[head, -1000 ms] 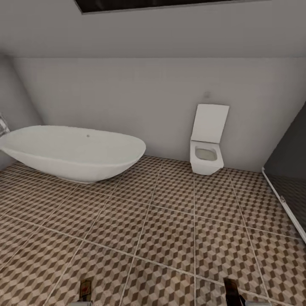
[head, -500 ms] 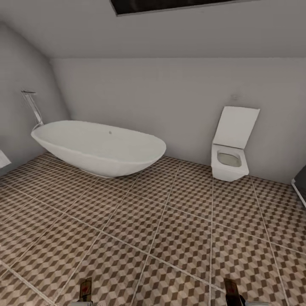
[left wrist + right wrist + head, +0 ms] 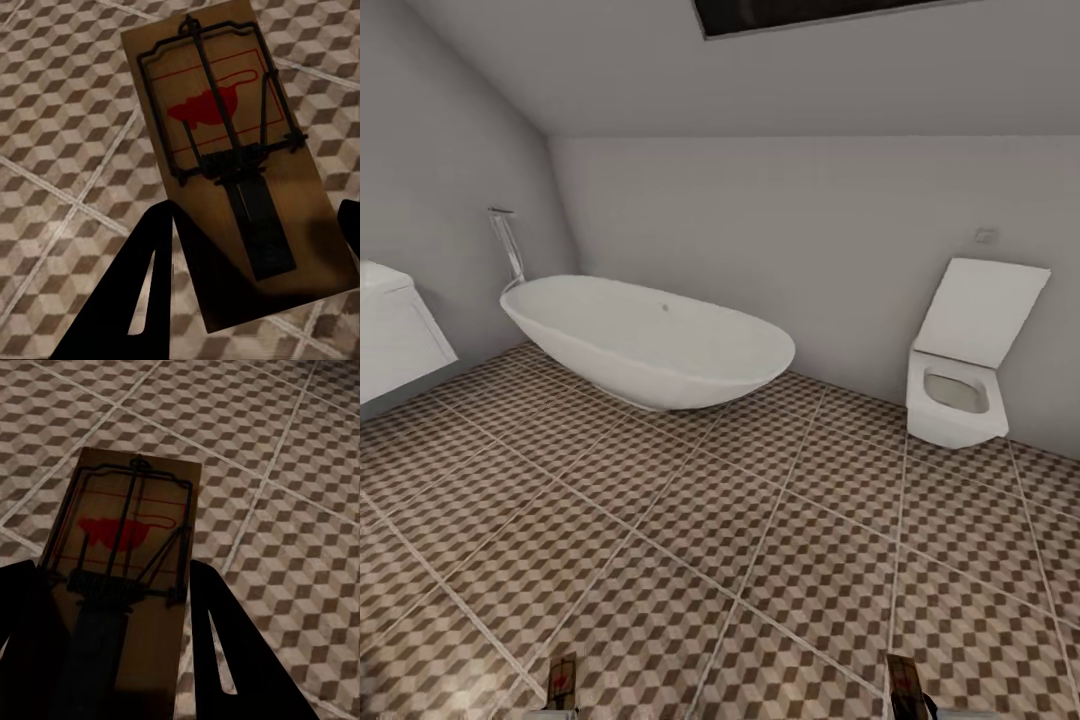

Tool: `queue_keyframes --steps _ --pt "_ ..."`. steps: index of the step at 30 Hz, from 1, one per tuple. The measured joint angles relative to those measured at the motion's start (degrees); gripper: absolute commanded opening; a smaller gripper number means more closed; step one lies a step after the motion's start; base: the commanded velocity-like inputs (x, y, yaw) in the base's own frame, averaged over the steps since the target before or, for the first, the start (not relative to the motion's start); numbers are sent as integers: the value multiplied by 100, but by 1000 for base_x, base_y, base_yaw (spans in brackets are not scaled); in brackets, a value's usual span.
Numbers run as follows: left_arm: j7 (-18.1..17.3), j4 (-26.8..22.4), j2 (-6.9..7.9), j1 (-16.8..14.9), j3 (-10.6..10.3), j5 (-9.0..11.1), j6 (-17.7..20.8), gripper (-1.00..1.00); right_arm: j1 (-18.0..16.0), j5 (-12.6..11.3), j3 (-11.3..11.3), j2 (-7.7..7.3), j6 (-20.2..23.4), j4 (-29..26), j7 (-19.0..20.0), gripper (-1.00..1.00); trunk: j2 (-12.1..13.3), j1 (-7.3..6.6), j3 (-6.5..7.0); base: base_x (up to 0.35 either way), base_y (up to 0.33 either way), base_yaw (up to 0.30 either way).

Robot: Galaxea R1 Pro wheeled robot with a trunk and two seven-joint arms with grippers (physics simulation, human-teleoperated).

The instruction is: Take the four mousetraps from the cabinet in the bathroom and place them on the bathroom floor. Make sure all four end up on the same floor surface, and ensure that at least two of them are either under or directly next to the same bathroom sink.

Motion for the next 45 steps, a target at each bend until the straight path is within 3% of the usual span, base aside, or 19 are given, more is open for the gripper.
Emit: queue_keyframes --steps 45 --pt "1 0 0 0 0 1 0 -100 0 2 3 -1 -3 0 0 -100 0 -2 0 18 0 285"
